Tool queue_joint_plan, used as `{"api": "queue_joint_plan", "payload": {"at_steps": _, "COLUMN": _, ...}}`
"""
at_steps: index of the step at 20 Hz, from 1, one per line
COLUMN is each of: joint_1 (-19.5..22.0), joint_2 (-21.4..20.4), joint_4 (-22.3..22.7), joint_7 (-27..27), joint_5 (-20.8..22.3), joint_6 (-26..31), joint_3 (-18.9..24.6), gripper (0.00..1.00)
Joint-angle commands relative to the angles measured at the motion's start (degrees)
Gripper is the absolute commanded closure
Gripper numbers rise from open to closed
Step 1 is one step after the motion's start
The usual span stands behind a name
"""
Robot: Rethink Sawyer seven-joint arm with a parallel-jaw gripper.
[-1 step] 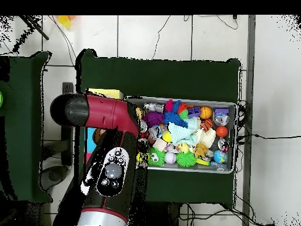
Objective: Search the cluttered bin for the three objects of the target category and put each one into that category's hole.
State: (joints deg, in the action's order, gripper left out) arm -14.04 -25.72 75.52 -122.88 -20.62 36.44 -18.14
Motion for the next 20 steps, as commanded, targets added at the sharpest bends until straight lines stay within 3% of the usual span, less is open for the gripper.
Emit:
{"api": "queue_joint_plan", "payload": {"at_steps": 1, "joint_1": 1.60, "joint_2": 4.35, "joint_4": 4.52, "joint_7": -6.24, "joint_5": 1.33, "joint_6": -3.30, "joint_3": 6.31, "gripper": 1.00}}
{"api": "queue_joint_plan", "payload": {"at_steps": 20, "joint_1": 2.32, "joint_2": 5.19, "joint_4": 6.50, "joint_7": -4.34, "joint_5": 2.02, "joint_6": -7.05, "joint_3": 8.30, "gripper": 1.00}}
